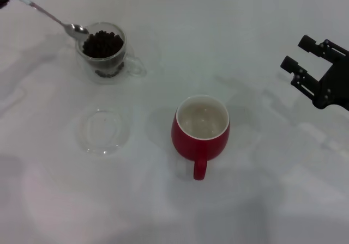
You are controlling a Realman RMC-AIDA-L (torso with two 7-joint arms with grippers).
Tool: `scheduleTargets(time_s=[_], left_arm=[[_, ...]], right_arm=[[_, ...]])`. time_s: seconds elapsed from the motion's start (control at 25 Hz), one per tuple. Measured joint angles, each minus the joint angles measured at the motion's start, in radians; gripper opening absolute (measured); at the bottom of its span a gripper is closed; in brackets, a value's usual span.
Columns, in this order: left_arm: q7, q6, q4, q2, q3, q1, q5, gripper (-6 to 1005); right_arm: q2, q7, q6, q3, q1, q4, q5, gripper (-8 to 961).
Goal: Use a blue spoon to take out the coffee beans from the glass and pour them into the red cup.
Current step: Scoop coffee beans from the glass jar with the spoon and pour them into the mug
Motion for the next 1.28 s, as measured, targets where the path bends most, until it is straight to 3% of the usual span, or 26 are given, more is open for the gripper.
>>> scheduleTargets(time_s=[0.2, 0.4, 0.72, 1.0, 1.28], left_arm=[[-0.052, -0.062, -0.002, 0.004, 0.000, -0.050, 0.103, 126], [-0.060, -0.112, 0.001, -0.011, 0.000, -0.079, 0.138, 126], [-0.029, -0.238, 0.010, -0.056, 0.000, -0.111, 0.182, 126], [0.006, -0.278, 0.014, -0.090, 0.000, -0.117, 0.172, 126], [-0.012, -0.311, 0.087, -0.094, -0.001, -0.088, 0.106, 126]], right_arm=[[0.004, 0.000, -0.028, 0.000, -0.020, -0.001, 0.000, 542], [0.003, 0.000, -0.040, 0.000, -0.035, -0.001, 0.003, 542], [0.003, 0.004, -0.071, 0.001, -0.064, 0.007, 0.011, 542], [0.003, 0.011, -0.072, 0.003, -0.077, 0.013, 0.013, 542], [-0.003, 0.011, -0.072, 0.003, -0.081, 0.014, 0.013, 542]])
